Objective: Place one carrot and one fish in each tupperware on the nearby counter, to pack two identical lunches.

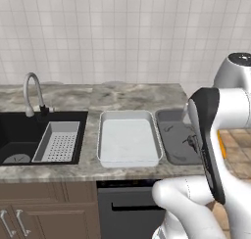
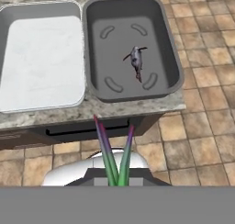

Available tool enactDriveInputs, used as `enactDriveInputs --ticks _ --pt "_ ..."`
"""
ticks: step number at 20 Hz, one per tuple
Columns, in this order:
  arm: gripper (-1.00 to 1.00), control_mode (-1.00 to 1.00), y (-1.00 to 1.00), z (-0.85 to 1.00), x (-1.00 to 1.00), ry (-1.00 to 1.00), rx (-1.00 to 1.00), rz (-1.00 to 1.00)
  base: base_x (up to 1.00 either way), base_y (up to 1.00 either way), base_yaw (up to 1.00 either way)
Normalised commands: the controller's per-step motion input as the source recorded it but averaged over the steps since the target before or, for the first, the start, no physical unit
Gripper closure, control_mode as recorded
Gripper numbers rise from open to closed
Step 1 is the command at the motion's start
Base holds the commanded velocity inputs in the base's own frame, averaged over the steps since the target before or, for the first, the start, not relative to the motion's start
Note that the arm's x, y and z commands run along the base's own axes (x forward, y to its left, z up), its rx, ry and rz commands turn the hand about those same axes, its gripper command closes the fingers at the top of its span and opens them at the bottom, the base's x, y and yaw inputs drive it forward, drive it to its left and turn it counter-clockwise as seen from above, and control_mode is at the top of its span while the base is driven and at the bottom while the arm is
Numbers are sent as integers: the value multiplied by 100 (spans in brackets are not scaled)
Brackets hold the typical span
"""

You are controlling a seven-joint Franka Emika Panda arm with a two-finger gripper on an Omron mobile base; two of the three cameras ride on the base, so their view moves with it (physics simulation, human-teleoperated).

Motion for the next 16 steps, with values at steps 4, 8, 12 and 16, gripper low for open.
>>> enactDriveInputs --ticks 4,8,12,16 --pt "100 -100 -27 -14 46 1 0 0 0 0 0" --pt "100 -100 -39 -21 61 2 0 0 0 0 0" --pt "100 -100 -40 -25 76 1 0 -1 0 0 0" --pt "100 -100 -24 -24 88 5 0 0 0 0 0"
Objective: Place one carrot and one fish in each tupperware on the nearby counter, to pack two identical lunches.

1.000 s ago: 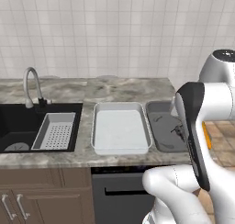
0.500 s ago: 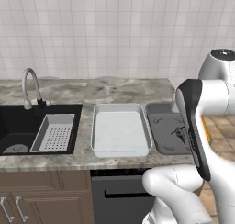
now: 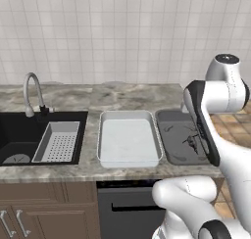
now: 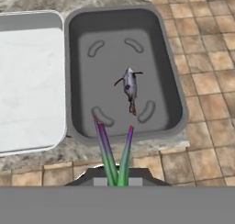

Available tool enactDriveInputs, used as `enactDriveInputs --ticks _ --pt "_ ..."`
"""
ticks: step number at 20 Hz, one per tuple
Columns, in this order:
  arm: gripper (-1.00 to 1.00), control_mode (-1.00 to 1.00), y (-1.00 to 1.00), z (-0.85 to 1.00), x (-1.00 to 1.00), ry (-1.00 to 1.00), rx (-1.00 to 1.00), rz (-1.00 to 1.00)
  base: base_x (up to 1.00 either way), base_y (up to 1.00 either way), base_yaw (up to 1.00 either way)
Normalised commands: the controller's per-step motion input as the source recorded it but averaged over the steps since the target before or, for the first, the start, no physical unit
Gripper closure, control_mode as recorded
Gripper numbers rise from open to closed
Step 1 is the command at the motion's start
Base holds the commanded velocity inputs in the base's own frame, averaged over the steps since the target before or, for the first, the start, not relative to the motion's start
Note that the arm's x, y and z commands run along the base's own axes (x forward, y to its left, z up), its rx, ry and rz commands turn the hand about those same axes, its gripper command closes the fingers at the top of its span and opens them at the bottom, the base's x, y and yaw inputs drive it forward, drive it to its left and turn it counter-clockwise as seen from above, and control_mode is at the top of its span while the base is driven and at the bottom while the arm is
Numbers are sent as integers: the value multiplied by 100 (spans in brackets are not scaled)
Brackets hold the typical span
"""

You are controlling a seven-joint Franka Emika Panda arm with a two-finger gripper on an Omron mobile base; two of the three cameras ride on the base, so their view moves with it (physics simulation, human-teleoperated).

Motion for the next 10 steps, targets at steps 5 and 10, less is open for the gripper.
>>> enactDriveInputs --ticks 5,10 --pt "100 -100 -8 -35 78 9 0 0 0 0 0" --pt "100 -100 0 -45 58 7 0 0 0 0 0"
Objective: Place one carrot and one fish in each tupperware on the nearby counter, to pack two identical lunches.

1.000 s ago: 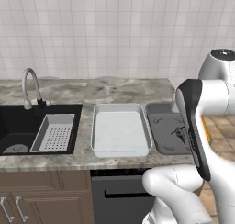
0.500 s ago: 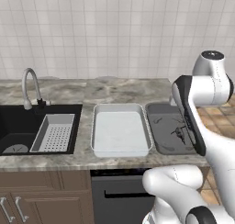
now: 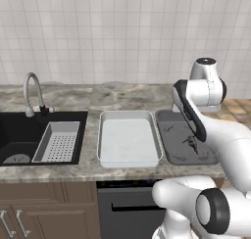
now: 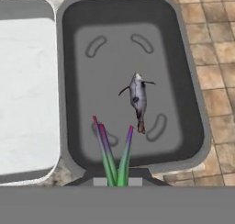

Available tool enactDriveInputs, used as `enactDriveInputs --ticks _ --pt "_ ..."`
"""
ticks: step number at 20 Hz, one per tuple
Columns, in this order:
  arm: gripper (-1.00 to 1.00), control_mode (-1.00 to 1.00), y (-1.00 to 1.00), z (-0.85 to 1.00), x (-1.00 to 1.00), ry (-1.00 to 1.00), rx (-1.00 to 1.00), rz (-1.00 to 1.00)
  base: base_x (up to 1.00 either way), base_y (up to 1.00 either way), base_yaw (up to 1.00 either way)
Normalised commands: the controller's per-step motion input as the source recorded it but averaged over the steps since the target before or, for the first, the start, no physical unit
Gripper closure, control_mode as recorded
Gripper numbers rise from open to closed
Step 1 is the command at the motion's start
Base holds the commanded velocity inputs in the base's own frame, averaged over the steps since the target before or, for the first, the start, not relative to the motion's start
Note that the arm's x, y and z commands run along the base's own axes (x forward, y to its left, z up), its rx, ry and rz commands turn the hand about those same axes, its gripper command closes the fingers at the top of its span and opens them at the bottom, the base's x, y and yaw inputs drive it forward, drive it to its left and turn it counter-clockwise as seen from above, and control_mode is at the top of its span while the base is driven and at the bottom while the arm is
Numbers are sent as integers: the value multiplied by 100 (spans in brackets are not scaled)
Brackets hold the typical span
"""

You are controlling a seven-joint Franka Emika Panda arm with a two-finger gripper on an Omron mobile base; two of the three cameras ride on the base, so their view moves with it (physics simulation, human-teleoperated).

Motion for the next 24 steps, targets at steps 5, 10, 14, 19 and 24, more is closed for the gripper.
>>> enactDriveInputs --ticks 5,10,14,19,24 --pt "100 -100 -2 -48 23 4 0 0 0 0 0" --pt "100 -100 -21 -38 13 1 0 0 0 0 0" --pt "100 -100 -30 -30 11 0 0 0 0 0 0" --pt "100 -100 -13 -27 18 0 0 0 0 0 0" --pt "100 -100 0 -22 30 0 0 0 0 0 0"
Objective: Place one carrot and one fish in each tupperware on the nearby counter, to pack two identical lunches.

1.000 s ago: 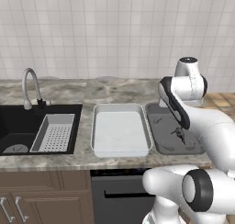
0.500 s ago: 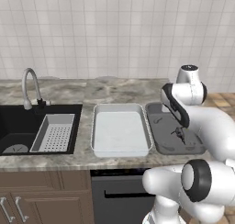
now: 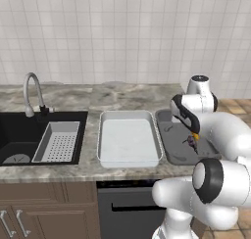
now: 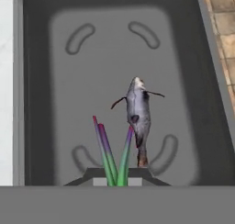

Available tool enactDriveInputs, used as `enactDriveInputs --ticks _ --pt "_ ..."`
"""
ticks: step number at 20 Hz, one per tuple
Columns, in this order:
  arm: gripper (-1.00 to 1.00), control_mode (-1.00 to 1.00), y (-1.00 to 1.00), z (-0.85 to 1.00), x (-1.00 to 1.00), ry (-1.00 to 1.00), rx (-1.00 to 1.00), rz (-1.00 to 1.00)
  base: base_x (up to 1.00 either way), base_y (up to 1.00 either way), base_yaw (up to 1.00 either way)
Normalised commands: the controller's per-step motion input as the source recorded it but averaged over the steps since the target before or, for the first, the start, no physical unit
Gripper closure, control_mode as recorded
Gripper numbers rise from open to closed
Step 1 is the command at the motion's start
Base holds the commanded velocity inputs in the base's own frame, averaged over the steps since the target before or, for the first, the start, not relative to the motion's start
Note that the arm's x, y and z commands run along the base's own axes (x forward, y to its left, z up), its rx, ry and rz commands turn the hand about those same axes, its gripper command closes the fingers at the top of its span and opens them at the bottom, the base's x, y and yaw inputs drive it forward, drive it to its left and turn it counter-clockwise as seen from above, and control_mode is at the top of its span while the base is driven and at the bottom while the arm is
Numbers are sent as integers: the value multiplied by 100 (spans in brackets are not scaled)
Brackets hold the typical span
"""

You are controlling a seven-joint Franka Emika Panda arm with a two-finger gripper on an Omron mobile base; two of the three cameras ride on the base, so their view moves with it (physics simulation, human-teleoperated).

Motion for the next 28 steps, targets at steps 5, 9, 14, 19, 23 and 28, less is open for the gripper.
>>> enactDriveInputs --ticks 5,9,14,19,23,28 --pt "100 -100 0 -20 34 0 0 0 0 0 0" --pt "100 -100 0 -28 23 0 0 0 0 0 0" --pt "100 -100 0 -31 15 0 0 0 0 0 0" --pt "100 -100 -2 -32 26 0 0 0 0 0 0" --pt "100 -100 -9 -29 23 0 0 0 0 0 0" --pt "100 -100 -16 -25 18 0 0 0 0 0 0"
